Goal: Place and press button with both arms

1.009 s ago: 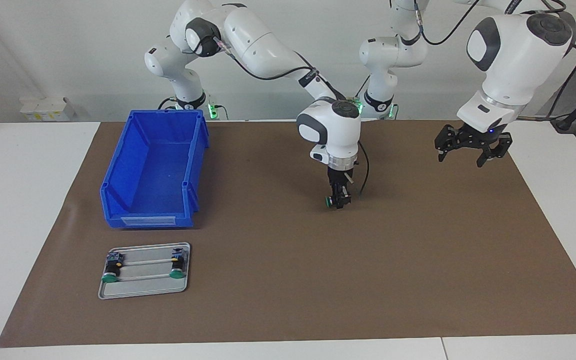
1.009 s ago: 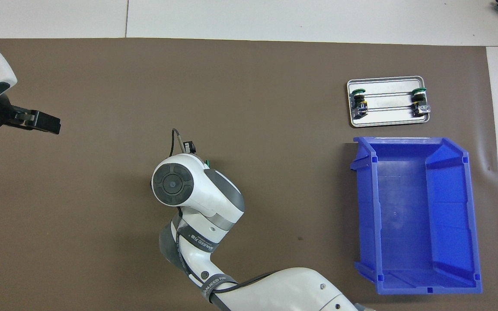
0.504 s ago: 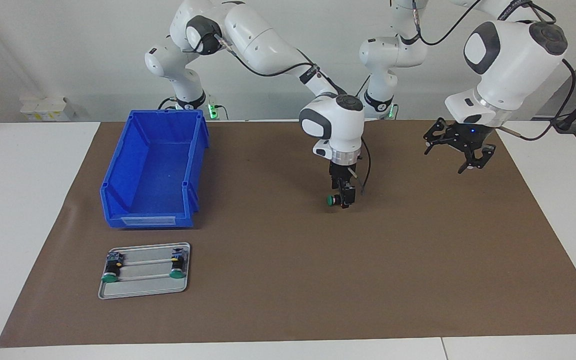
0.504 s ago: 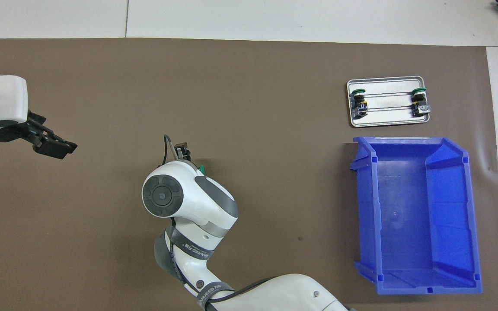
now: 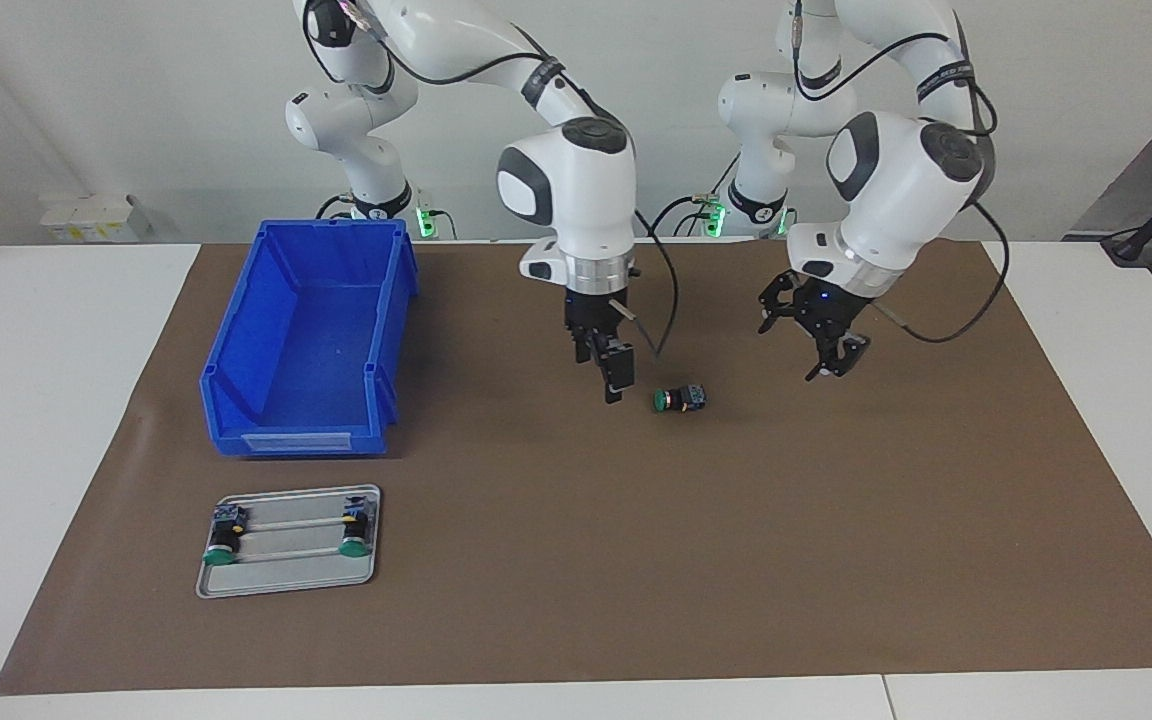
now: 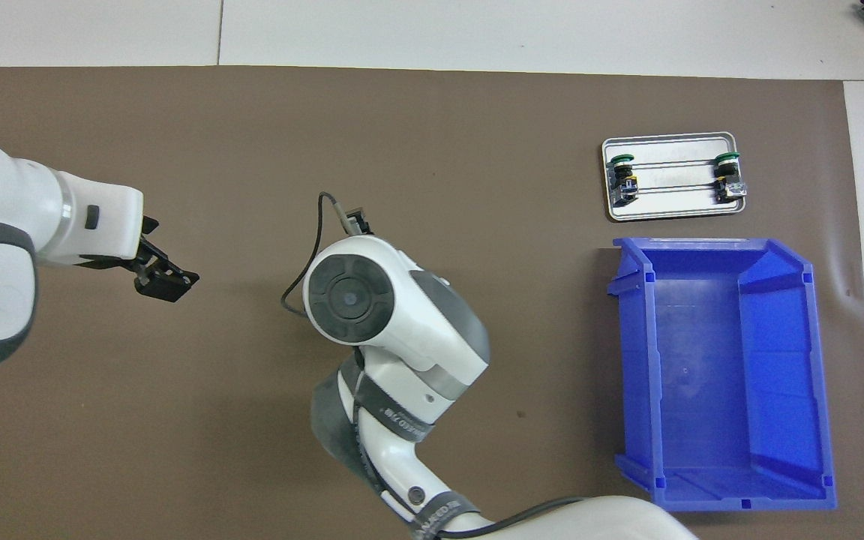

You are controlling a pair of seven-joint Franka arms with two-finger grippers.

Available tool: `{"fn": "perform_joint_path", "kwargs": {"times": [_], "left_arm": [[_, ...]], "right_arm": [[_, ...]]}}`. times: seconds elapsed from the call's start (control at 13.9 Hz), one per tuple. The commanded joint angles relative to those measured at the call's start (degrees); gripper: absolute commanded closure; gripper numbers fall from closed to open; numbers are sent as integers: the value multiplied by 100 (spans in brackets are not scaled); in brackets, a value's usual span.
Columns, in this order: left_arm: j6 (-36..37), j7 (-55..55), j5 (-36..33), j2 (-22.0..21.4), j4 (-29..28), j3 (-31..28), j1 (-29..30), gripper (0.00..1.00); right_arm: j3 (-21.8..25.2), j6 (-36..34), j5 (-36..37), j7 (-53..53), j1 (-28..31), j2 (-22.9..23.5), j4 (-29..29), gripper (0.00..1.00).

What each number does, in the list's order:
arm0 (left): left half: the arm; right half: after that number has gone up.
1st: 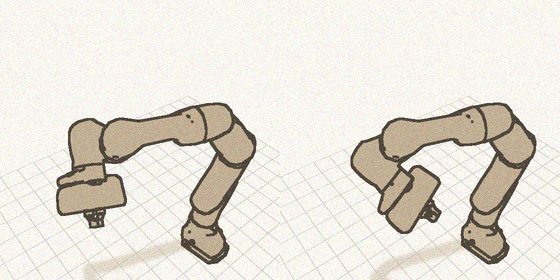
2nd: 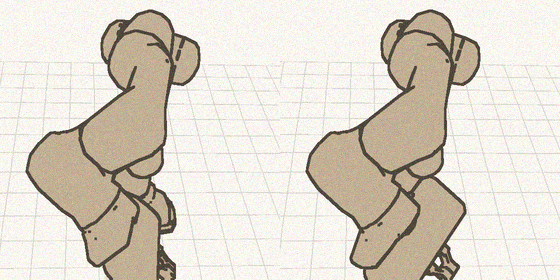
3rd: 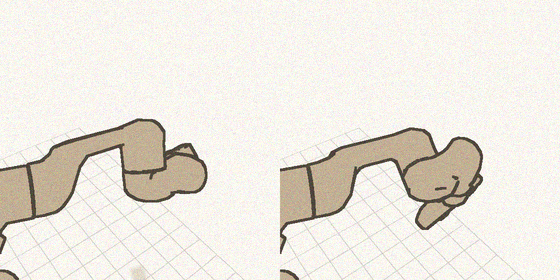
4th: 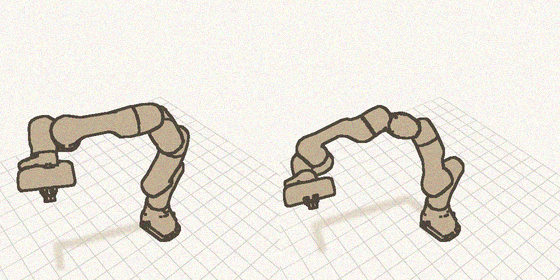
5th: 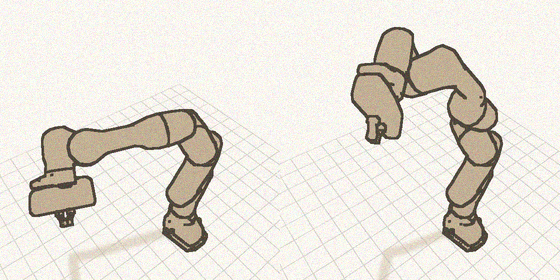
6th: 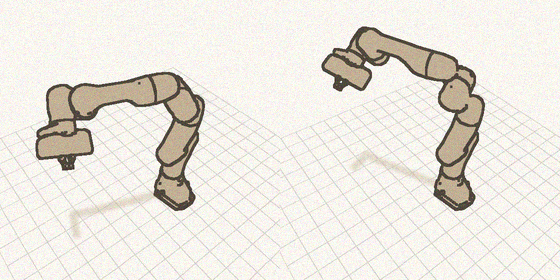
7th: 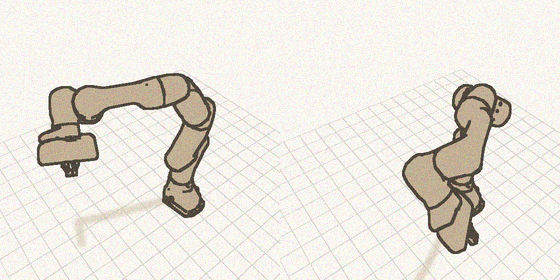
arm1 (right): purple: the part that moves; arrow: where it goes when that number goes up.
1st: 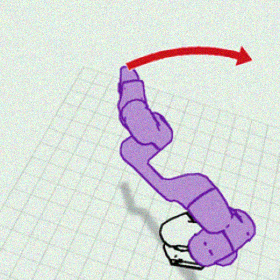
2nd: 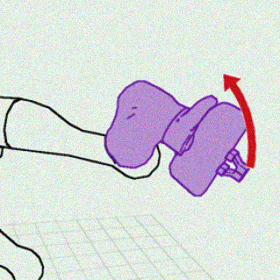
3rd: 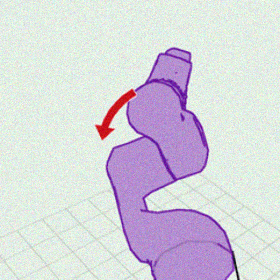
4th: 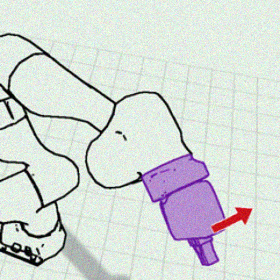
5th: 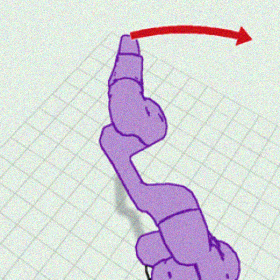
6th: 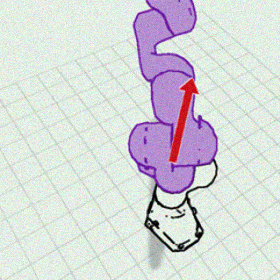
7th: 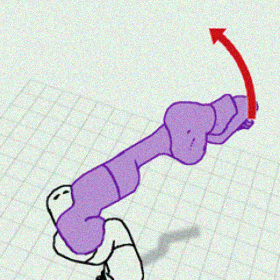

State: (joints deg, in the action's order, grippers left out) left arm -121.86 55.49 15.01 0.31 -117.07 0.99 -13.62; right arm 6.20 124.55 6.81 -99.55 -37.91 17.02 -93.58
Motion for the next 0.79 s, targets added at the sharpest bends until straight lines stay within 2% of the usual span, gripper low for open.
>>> {"fn": "perform_joint_path", "kwargs": {"times": [0.0, 0.22, 0.43, 0.72], "left_arm": [[-724, 515, 178, -66, -527, -91, -412, 3], [-1111, 778, 178, 118, -589, -91, -729, 4], [-1612, 779, 178, 504, -589, -108, -967, 5], [-1938, 709, 178, 892, -589, -108, -1230, 4]], "right_arm": [[-84, -62, 22, 1379, 650, -488, -433, 0], [-84, -404, -205, 3181, 1433, -830, -433, 0], [-75, -782, -444, 5158, 2233, -1086, -425, 0], [-66, -1292, -523, 6910, 2876, -1402, -354, 0]]}}
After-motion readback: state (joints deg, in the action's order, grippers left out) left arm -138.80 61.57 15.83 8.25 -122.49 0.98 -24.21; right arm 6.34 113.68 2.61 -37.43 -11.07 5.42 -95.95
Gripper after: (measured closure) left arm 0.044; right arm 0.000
